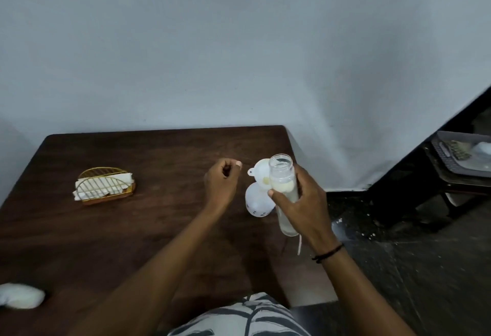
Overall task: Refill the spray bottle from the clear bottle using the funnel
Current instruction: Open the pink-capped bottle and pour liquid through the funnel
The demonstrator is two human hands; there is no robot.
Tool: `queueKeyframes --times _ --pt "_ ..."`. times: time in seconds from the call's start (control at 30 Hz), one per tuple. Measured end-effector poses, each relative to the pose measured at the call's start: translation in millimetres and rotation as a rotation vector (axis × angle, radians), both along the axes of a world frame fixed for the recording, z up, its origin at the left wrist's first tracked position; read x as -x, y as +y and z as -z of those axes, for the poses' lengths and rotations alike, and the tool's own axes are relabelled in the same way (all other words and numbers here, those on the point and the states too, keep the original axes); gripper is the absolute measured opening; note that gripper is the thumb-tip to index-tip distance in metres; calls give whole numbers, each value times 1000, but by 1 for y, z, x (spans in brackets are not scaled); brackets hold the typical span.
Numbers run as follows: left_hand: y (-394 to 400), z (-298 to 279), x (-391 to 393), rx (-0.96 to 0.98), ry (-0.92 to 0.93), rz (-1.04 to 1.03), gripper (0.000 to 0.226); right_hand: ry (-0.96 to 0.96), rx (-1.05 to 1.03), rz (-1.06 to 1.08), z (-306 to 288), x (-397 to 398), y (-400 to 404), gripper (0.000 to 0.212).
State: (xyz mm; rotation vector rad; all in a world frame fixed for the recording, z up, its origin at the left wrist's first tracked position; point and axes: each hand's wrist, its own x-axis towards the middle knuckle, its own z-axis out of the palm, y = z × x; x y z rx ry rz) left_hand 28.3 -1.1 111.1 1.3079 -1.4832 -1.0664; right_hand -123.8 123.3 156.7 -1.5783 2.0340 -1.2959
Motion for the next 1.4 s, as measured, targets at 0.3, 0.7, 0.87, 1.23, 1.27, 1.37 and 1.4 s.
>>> queueKeyframes --times 0.3,0.7,0.87,1.23,1.27,1.37,1.4 --pt "-7 11 22 -194 -48 51 27 252 -257 53 3 55 -2 41" --pt "1 3 24 -230 16 124 33 520 -453 62 8 59 -6 60" --pt "3 3 25 -242 53 128 33 688 -522 78 6 55 -8 57" --pt "3 3 25 -241 94 135 31 797 -551 67 -4 48 -14 58" --pt "3 4 25 -243 94 134 32 810 -549 71 -5 48 -14 58" --pt "3 4 25 -243 87 138 32 826 -553 73 -8 47 -15 59" --pt "3 5 24 -243 85 137 32 830 -555 71 -8 47 -15 59"
